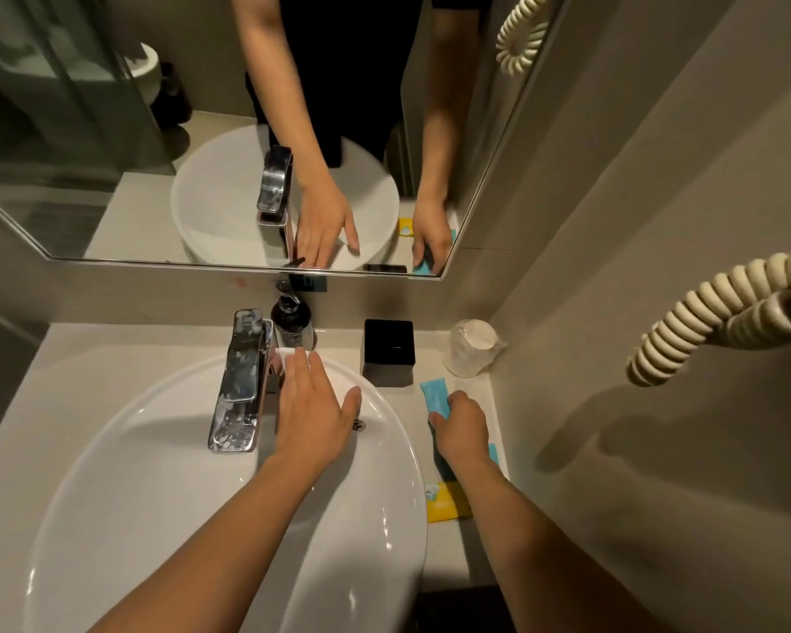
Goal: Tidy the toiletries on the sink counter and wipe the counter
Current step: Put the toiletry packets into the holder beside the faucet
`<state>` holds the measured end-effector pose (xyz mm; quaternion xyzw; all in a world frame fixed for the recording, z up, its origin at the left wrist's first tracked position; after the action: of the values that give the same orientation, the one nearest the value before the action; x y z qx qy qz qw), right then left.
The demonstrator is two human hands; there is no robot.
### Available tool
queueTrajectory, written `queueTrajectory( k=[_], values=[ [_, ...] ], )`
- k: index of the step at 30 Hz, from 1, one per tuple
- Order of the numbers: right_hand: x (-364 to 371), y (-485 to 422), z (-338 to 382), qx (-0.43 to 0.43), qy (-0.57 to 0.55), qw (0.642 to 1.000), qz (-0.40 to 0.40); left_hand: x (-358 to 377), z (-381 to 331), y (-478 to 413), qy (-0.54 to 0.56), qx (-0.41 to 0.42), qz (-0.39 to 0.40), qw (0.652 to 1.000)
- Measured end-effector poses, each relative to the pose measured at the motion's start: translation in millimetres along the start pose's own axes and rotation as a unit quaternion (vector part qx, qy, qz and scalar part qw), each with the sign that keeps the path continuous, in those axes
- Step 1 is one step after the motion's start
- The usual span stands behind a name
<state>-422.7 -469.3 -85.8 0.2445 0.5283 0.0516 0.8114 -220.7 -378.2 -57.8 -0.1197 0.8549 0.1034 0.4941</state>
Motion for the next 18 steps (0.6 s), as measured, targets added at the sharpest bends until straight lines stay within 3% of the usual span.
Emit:
queueTrajectory(
  k=[10,18],
  values=[
    [7,-17,0,0.014,0.026,1.0,0.011,29,11,2,-0.052,-0.007,-0.004,0.999],
    [-43,8,2,-0.029,-0.157,0.987,-0.003,32,14,3,-0.068,-0.006,0.003,0.998]
  ],
)
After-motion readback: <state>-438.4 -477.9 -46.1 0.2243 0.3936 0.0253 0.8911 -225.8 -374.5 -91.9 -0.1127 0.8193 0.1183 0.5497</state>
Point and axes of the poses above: each hand's wrist, its own y-axis away from the middle knuckle, its own x-axis out of the palm, z = x × y, the point moved 1 cm from there along -y, towards the middle knuckle, and after that the axes turned 13 degrees about x, right-handed, at the moved point
